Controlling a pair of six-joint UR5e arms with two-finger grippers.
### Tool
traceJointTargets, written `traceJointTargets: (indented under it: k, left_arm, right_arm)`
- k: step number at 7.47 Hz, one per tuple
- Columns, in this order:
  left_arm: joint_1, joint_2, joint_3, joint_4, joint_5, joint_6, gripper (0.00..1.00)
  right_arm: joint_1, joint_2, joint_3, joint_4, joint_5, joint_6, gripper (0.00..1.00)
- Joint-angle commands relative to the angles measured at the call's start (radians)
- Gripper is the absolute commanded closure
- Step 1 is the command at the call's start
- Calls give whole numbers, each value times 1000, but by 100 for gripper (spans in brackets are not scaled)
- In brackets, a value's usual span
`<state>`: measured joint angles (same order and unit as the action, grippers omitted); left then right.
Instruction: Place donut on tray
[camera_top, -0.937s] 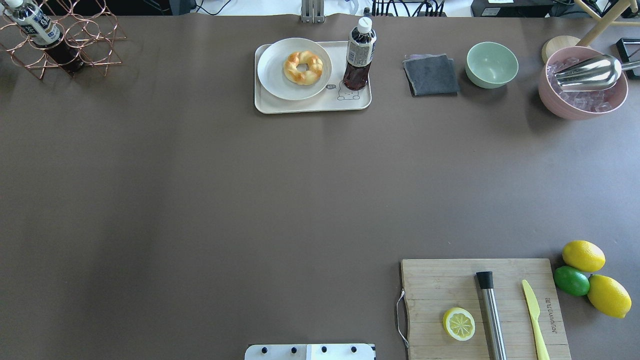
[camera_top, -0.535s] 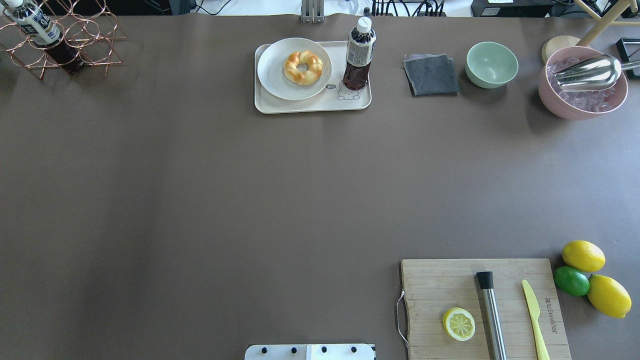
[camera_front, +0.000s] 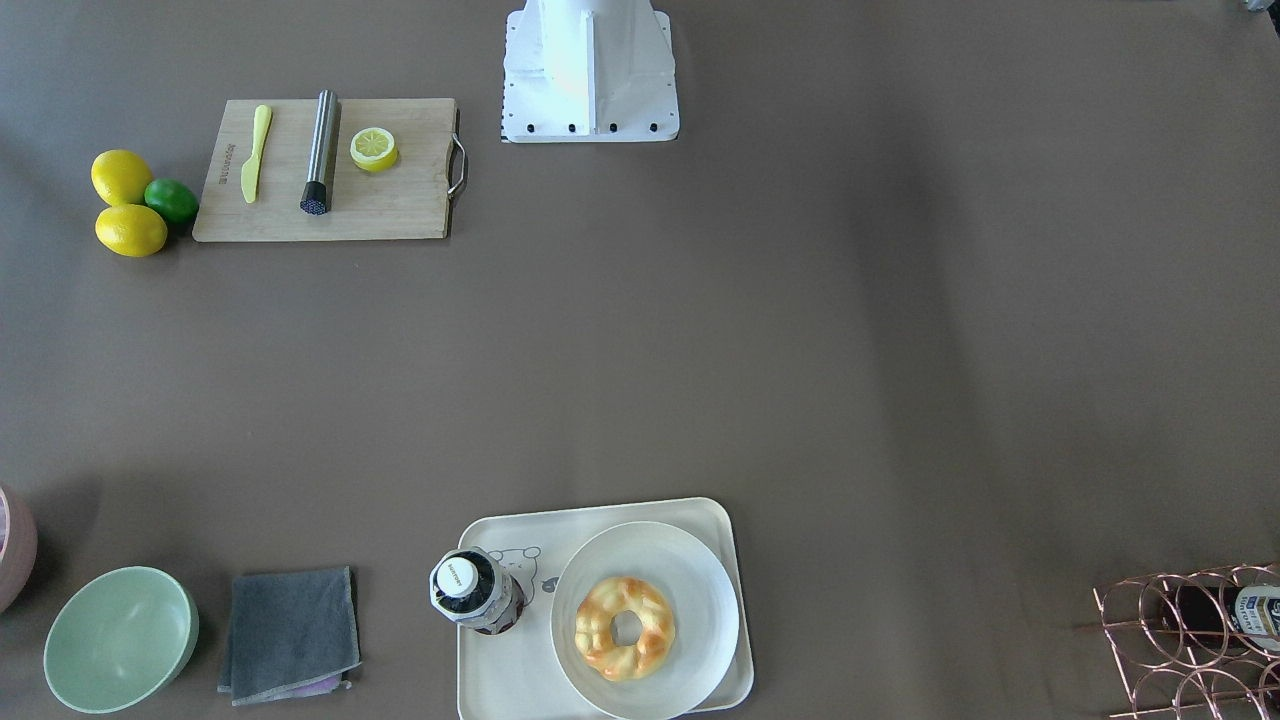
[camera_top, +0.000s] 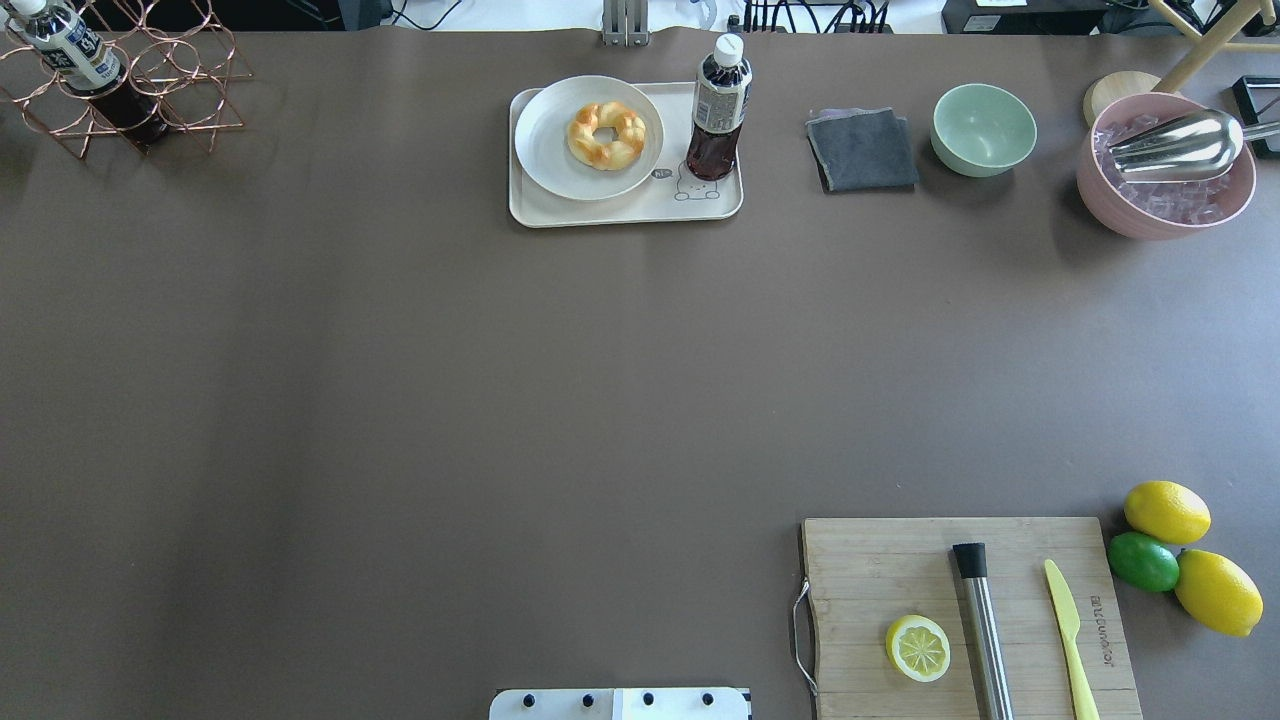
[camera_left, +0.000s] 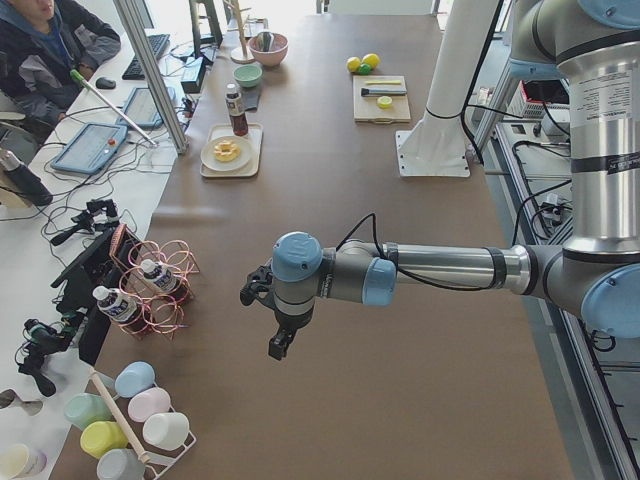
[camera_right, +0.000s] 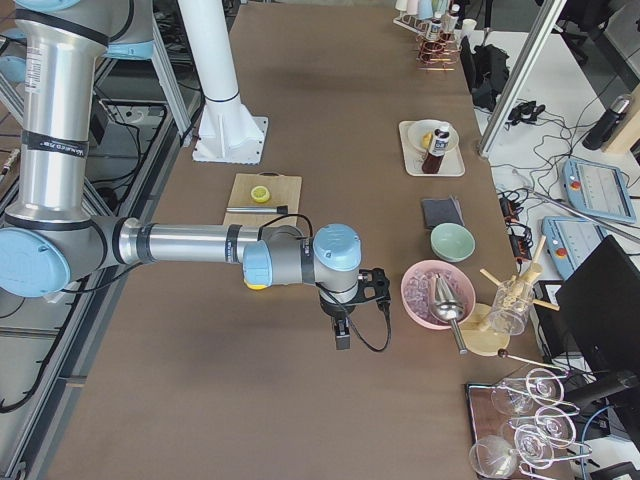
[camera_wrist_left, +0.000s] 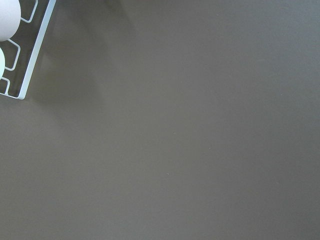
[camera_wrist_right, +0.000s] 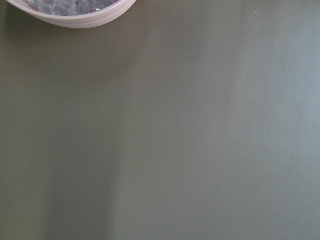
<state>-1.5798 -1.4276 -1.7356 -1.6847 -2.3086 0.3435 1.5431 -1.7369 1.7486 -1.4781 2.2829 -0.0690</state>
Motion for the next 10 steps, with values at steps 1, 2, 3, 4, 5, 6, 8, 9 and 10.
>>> traceJointTargets:
  k: [1,2,3,4,5,6,8,9,10]
  left_arm:
    - [-2,13,-13,2,-8,-3,3]
    - [-2,15,-15,0,-11,-23,3]
    - [-2,25,-24,-7,-12,-68,3]
    - [0,26,-24,-9,-12,-72,3]
    - [-2,26,-28,-10,-14,-72,3]
    - [-2,27,-30,-13,-15,-69,3]
    - [0,41,-50,-15,-14,-72,3]
    - [0,41,-50,-15,-14,-72,3]
    - [0,41,-52,-15,-9,-70,3]
  right_arm:
    - [3,-6,9,1,12,0,0]
    - [2,-4,14,-1,12,0,0]
    - [2,-6,20,-1,12,2,0]
    - [3,-9,22,-1,13,2,0]
    - [3,-13,34,-1,15,3,0]
    - [3,-12,34,-1,18,3,0]
    - [3,-13,38,-1,33,3,0]
    - [3,-12,42,-1,35,3,0]
    - [3,-12,42,-1,35,5,0]
